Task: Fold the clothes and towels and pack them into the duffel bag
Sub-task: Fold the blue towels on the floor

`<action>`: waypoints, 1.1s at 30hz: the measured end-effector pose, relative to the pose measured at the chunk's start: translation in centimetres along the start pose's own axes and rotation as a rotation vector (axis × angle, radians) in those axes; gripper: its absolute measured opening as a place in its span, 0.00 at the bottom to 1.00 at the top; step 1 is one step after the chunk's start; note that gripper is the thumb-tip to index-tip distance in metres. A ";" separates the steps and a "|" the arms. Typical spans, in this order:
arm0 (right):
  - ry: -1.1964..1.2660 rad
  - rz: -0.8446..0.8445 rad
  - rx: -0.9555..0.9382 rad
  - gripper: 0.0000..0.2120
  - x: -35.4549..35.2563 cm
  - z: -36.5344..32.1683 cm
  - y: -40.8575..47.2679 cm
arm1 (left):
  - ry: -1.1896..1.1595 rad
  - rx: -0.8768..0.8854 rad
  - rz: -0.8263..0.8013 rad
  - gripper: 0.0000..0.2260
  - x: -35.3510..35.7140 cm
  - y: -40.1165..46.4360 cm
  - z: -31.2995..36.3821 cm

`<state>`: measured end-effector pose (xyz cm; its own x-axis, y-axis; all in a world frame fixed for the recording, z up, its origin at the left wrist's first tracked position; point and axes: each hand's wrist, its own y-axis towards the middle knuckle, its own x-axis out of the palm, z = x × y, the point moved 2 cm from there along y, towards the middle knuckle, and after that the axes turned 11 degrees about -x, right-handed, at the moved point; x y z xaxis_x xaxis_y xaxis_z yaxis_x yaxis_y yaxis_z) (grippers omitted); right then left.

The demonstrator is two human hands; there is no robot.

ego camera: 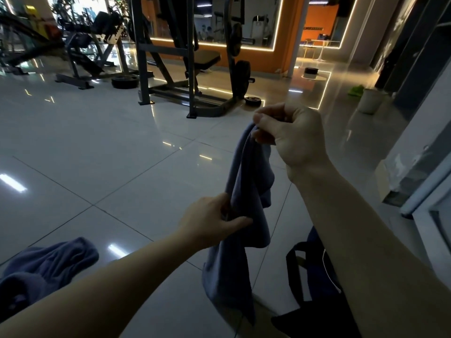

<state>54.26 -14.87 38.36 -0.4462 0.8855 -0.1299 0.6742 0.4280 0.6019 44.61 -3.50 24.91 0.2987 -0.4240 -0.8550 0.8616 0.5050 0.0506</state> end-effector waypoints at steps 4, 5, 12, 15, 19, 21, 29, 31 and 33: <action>0.250 0.054 0.186 0.02 1.0 0.5 -0.5 | -0.035 -0.044 0.024 0.17 0.6 0.5 0.9; 0.256 0.074 0.196 0.03 1.0 0.6 -0.4 | -0.044 -0.061 0.020 0.14 0.6 0.8 1.1; 0.311 0.241 0.196 0.04 -1.6 1.4 1.2 | -0.064 -0.141 0.040 0.05 -0.1 3.2 -1.3; 0.322 0.298 0.223 0.05 -3.4 2.4 1.7 | -0.070 -0.186 0.102 0.06 -1.6 4.0 -3.2; 0.117 0.201 0.221 0.05 -5.2 4.8 1.6 | -0.074 -0.255 0.262 0.03 -4.1 4.9 -6.3; -0.042 0.060 0.209 0.06 -5.7 6.0 1.3 | -0.072 -0.274 0.322 0.06 -5.2 5.2 -7.9; -0.886 -0.617 0.188 0.10 -6.1 9.8 -0.3 | -0.140 -0.093 0.389 0.08 -8.1 5.1 -8.1; -0.920 -0.646 0.178 0.09 -6.5 10.0 -0.3 | -0.044 0.044 0.405 0.07 -8.5 4.5 -7.7; -0.923 -0.621 0.153 0.11 -6.7 9.8 -0.3 | 0.033 0.166 0.397 0.11 -8.9 3.9 -7.7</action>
<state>62.83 -19.17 31.31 -0.1658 0.2782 -0.9461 0.5803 0.8032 0.1346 42.17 8.06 28.76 0.6096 -0.1954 -0.7682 0.7373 0.4956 0.4590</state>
